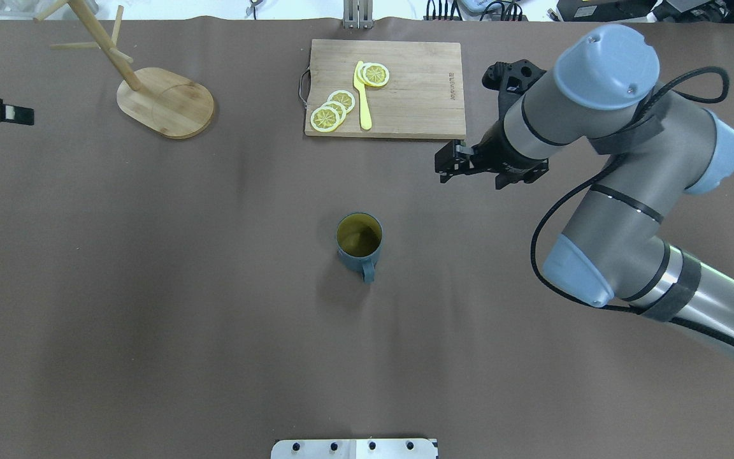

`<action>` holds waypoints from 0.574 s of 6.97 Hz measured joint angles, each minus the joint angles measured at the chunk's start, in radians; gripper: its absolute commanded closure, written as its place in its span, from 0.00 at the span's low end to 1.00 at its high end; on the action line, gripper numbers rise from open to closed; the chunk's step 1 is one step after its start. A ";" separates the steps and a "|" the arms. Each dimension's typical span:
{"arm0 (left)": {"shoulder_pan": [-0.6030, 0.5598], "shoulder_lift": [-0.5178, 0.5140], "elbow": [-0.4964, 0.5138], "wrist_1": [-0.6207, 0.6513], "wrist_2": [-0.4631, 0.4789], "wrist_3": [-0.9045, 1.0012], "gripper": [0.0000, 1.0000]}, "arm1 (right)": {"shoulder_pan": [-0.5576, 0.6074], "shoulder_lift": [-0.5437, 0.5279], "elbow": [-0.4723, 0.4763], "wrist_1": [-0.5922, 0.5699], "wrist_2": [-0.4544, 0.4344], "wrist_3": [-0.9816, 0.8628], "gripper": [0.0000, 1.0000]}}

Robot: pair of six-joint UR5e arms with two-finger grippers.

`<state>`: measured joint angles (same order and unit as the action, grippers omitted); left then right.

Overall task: Hang cup on storage rack
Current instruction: 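Open the right gripper and raise it away from the mug, then move the left gripper toward the mug while the right arm withdraws aside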

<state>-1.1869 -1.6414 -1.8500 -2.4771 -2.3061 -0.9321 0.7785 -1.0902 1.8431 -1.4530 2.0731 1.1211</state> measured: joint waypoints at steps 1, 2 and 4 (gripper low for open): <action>0.020 -0.048 -0.008 -0.002 0.030 -0.003 0.03 | 0.042 -0.035 0.001 0.001 0.011 -0.052 0.00; 0.040 -0.102 -0.021 -0.004 0.058 -0.002 0.06 | 0.079 -0.066 -0.004 0.001 0.014 -0.115 0.00; 0.182 -0.184 -0.061 -0.006 0.253 0.008 0.03 | 0.141 -0.100 -0.035 0.001 0.025 -0.216 0.00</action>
<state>-1.0053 -1.8250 -1.9110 -2.4832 -2.0534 -0.9240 0.9199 -1.1906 1.8077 -1.4523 2.0977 0.9056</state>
